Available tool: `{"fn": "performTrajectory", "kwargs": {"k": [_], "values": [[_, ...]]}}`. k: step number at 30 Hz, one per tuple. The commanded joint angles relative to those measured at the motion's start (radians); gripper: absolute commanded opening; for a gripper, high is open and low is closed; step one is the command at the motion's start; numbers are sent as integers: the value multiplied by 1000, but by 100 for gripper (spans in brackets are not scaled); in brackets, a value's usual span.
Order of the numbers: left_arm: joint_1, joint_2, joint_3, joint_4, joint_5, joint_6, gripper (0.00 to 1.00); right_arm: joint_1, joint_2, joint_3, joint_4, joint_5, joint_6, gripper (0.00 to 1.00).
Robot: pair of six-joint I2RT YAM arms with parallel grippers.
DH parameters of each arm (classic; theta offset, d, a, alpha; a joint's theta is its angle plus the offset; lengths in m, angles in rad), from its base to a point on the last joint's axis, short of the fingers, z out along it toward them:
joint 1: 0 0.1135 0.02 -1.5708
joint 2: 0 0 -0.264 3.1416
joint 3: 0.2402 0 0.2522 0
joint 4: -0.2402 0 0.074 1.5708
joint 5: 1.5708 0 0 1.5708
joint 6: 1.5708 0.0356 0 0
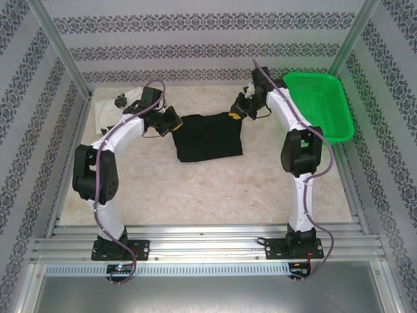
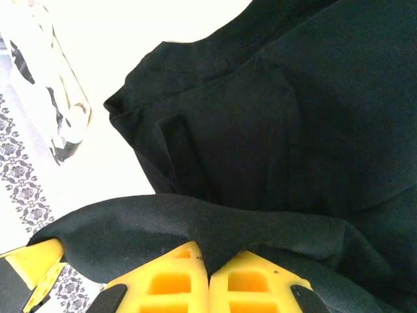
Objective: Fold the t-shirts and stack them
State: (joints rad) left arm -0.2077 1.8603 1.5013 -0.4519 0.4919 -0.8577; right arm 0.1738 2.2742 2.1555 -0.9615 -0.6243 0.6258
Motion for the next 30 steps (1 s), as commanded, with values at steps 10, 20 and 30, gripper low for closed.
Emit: {"fn": "performTrajectory", "kwargs": {"k": [10, 20, 30], "values": [[40, 105, 78, 80, 39, 27, 0, -39, 124, 135, 19, -7, 45, 0], [52, 240, 172, 142, 85, 1, 0, -58, 196, 162, 79, -34, 95, 0], [71, 347, 351, 220, 123, -66, 47, -104, 286, 202, 356, -152, 278, 37]]}}
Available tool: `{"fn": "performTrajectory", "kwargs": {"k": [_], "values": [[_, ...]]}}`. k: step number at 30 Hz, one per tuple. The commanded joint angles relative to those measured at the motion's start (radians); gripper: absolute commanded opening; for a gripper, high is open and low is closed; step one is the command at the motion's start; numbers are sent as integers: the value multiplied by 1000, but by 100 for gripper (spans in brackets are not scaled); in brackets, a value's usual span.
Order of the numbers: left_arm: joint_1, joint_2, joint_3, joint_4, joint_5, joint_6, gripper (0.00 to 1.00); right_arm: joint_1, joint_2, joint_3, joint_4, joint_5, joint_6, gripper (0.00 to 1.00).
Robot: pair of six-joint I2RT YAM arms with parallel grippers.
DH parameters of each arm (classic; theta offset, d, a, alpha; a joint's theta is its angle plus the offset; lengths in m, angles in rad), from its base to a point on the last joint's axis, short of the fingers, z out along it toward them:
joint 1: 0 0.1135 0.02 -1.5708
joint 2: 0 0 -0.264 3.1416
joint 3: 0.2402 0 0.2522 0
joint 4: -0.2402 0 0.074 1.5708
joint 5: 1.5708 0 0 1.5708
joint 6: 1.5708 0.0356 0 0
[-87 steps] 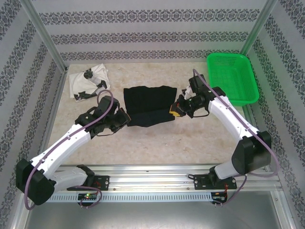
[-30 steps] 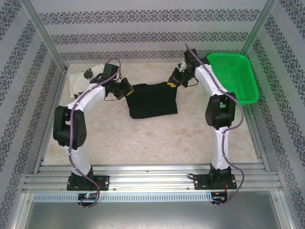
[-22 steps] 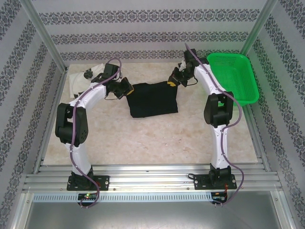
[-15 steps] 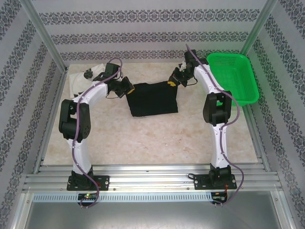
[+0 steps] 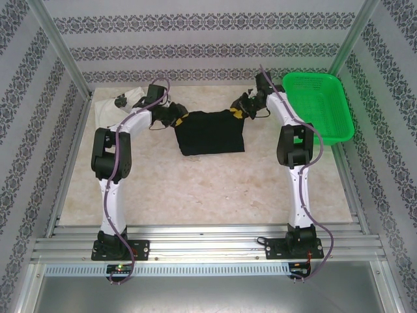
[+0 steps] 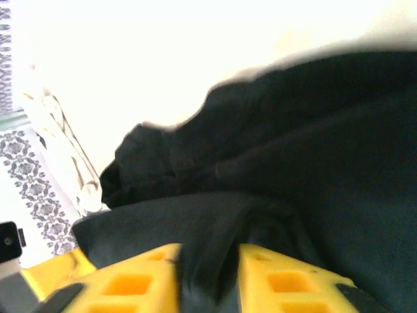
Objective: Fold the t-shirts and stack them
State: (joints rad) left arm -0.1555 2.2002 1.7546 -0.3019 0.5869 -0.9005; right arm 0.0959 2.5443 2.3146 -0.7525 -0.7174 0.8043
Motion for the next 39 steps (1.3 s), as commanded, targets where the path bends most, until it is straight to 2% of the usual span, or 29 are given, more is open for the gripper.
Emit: {"fn": "performTrajectory", "kwargs": {"k": [1, 4, 7, 9, 11, 14, 17, 19, 22, 27, 29, 35, 39], "values": [[19, 19, 155, 43, 42, -11, 48, -33, 15, 59, 185, -70, 127, 41], [26, 46, 342, -107, 37, 45, 55, -48, 8, 162, 180, -69, 123, 45], [37, 16, 419, -212, -9, 106, 61, -56, -36, 207, 103, -57, 63, 46], [40, -17, 434, -290, -48, 160, 67, -56, -98, 152, 66, -43, 10, 47], [38, -58, 416, -348, -74, 206, 68, -52, -180, 51, 61, -25, -33, 47], [19, -141, 314, -393, -123, 262, 67, -33, -291, -155, 149, -51, -29, 44], [-7, -244, 132, -290, -138, 258, 65, -8, -344, -328, 306, -116, 50, 35], [-29, -282, 12, -164, -119, 224, 62, 13, -340, -370, 348, -113, 62, 27], [-66, -262, -54, -71, -94, 197, 50, 38, -297, -366, 364, -102, 76, 21], [-104, -172, -117, 142, -44, 107, 38, 68, -198, -314, 381, -80, 87, 15], [-106, -134, -125, 202, -39, 69, 35, 70, -166, -306, 400, -72, 103, 14], [-105, -30, -126, 320, -98, 17, 34, 65, -54, -256, 467, -29, 155, 12], [-98, 89, -52, 324, -137, -6, 35, 61, 21, -213, 564, 7, 218, 20]]}}
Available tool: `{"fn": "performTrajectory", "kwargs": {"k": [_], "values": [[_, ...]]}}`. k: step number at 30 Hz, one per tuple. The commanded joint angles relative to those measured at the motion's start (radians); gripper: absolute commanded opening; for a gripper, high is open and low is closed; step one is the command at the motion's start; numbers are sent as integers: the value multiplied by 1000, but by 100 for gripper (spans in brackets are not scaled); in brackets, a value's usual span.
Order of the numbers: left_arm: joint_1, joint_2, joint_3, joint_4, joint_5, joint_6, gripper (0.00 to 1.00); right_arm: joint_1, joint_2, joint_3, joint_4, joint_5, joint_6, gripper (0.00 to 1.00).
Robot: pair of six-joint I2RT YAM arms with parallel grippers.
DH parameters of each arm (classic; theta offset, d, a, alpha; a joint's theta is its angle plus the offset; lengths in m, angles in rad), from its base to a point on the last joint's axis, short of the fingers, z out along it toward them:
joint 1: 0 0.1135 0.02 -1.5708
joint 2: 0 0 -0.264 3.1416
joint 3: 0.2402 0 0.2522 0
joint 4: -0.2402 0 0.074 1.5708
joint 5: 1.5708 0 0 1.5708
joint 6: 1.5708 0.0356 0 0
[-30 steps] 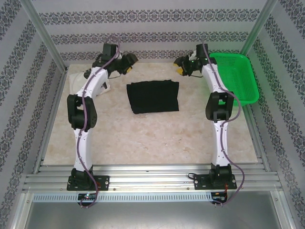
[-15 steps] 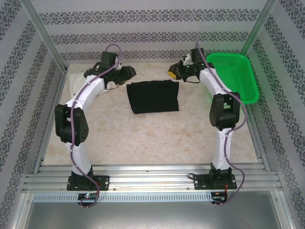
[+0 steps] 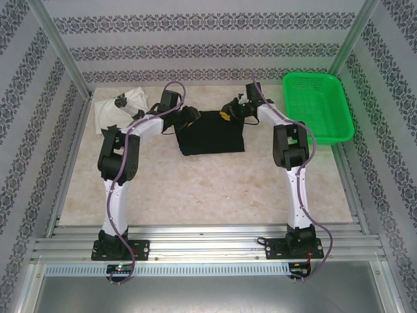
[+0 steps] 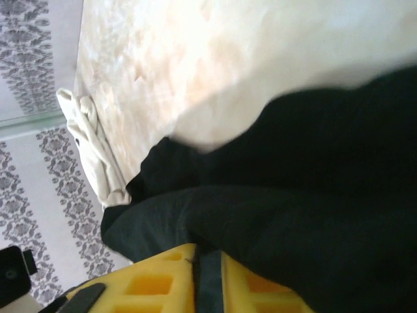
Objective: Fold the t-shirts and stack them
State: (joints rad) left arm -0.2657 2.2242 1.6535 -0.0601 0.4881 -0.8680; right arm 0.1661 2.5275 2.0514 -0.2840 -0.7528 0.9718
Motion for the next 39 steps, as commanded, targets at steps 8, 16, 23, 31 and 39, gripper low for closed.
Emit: {"fn": "performTrajectory", "kwargs": {"k": [8, 16, 23, 31, 39], "values": [[39, 122, 201, -51, -89, -21, 41, -21, 71, 147, 68, 68, 69, 26], [47, -136, 209, -132, -63, 32, 70, -22, -191, -11, -24, 41, -58, 42], [54, -277, 62, -487, -166, 186, 78, -53, -398, -244, -201, 60, -260, 68], [34, -273, -126, -397, -218, 172, 78, -67, -560, -449, -141, 11, -315, 81], [-9, -161, -104, -339, -241, 179, 78, -67, -680, -591, -130, -41, -335, 81]]}}
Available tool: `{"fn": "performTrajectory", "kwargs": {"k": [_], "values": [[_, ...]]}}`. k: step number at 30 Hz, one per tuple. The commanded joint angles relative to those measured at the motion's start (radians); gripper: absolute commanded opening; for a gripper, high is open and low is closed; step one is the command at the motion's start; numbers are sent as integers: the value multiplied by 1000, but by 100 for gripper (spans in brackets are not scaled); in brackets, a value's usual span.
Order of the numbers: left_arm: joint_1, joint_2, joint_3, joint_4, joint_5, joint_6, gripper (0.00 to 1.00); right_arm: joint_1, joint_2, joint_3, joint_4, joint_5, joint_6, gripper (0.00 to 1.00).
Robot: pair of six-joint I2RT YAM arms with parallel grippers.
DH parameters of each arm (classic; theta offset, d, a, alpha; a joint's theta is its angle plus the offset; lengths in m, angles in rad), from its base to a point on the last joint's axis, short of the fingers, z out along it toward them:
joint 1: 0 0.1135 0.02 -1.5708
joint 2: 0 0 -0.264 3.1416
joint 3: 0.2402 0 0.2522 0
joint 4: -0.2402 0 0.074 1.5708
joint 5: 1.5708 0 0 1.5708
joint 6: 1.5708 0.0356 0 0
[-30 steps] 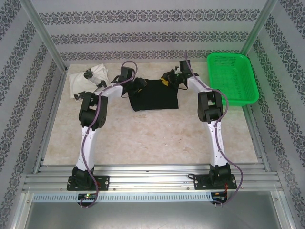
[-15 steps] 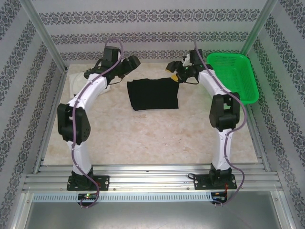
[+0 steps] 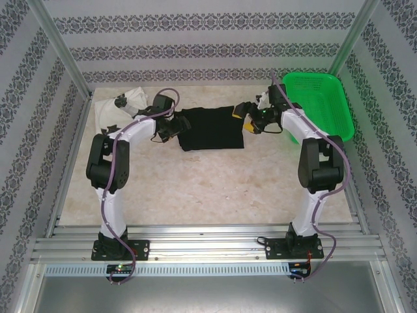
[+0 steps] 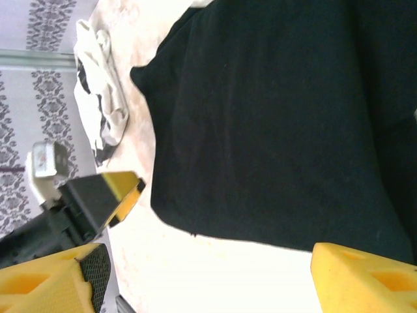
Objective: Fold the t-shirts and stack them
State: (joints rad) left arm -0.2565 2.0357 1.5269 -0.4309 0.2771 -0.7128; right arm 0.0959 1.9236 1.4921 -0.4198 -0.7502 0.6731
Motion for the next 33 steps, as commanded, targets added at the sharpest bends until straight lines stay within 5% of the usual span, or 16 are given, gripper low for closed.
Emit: {"fn": "performTrajectory", "kwargs": {"k": [1, 21, 25, 33], "values": [[-25, 44, 32, 31, -35, 27, 78, 1, -89, -50, 4, -48, -38, 81], [-104, 327, 380, -314, -241, 35, 67, -47, -217, -151, -15, -112, -62, 82], [-131, 388, 461, -349, -258, 52, 56, -53, -222, -153, -22, -117, -65, 82], [-146, 406, 590, -342, -323, 207, 8, -58, -248, -167, -46, -117, -76, 82]]}}
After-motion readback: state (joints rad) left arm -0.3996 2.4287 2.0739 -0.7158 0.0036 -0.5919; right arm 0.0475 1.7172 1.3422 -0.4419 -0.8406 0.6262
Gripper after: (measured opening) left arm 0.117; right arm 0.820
